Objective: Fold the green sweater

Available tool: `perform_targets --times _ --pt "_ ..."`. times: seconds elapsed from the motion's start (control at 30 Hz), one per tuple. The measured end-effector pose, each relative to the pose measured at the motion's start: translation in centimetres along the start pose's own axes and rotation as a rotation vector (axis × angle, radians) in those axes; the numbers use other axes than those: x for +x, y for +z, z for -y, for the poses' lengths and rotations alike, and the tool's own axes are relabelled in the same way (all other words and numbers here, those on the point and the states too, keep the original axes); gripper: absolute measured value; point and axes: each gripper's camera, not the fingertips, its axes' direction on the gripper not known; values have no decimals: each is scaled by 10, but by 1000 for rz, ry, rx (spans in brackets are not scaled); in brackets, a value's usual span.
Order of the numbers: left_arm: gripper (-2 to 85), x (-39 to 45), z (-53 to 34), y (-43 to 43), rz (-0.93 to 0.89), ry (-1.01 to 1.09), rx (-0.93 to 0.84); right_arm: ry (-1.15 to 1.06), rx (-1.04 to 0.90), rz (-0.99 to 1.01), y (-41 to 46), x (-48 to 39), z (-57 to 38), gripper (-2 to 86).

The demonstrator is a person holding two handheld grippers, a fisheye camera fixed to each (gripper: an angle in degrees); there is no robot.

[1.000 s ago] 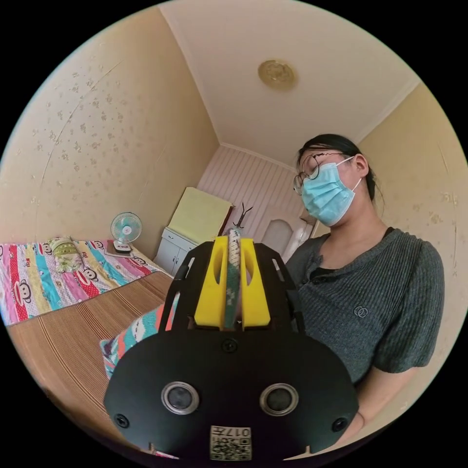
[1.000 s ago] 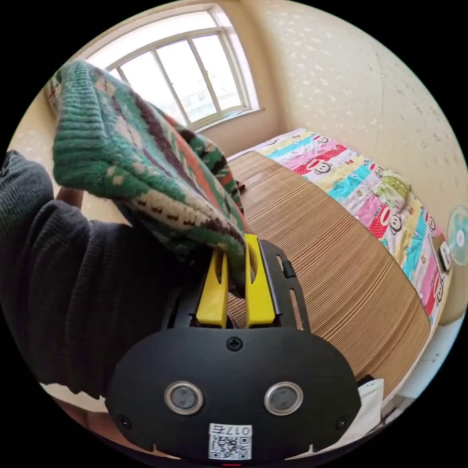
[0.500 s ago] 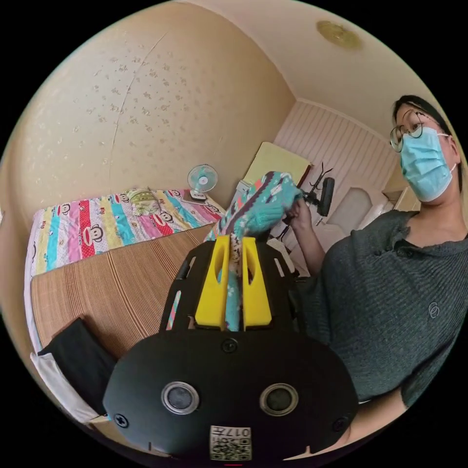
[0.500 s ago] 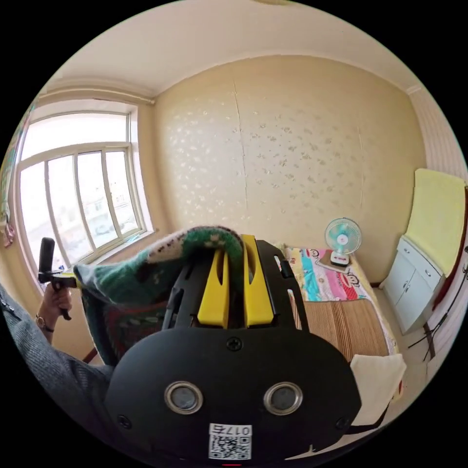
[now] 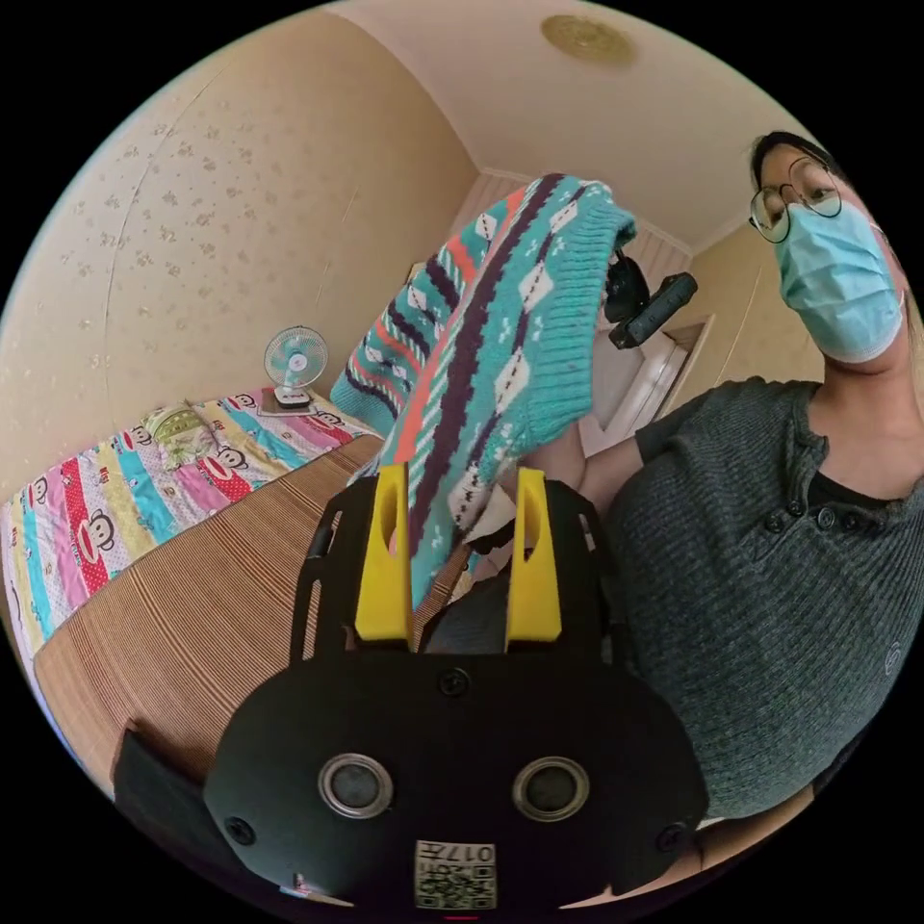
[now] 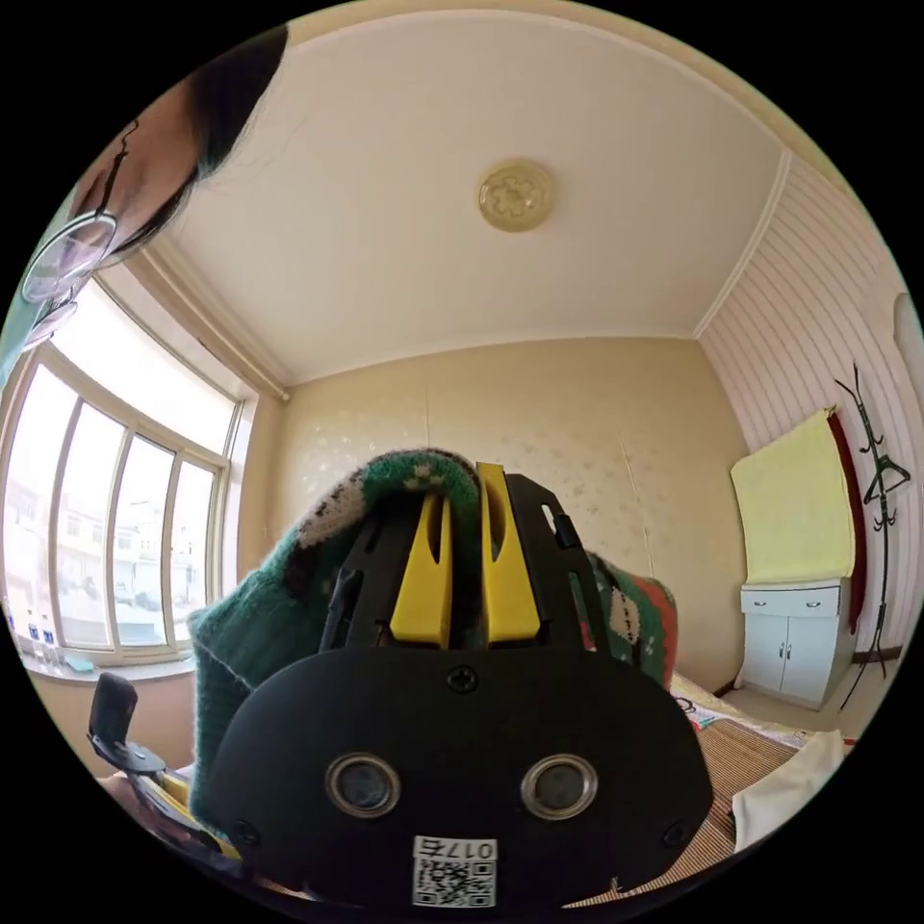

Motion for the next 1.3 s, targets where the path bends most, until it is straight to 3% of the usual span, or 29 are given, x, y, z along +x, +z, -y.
perform_targets --times 0.3,0.43,0.53,0.63,0.77,0.9,1.0,1.17,1.3 --pt "183 26 -1 24 -139 39 -105 97 190 -284 -21 -19 54 56" --pt "134 25 9 30 -98 6 -161 121 235 -355 -26 -22 62 55" --pt "50 11 11 0 -78 -22 -75 75 279 -452 -28 -27 67 54" --pt "44 -20 3 -59 3 -152 112 48 268 -494 -25 -8 74 55" --pt "42 -52 -4 -143 -29 -235 406 60 66 -398 -8 57 78 55" --pt "40 -44 13 -183 118 -153 414 168 -296 -155 18 155 62 55" --pt "37 -32 23 -202 208 -56 354 116 -621 -55 48 214 34 55" --pt "33 -44 5 -235 -75 46 313 175 -1030 153 48 288 -35 54" --pt "32 -42 6 -274 -114 32 364 180 -1124 354 50 303 -31 53"
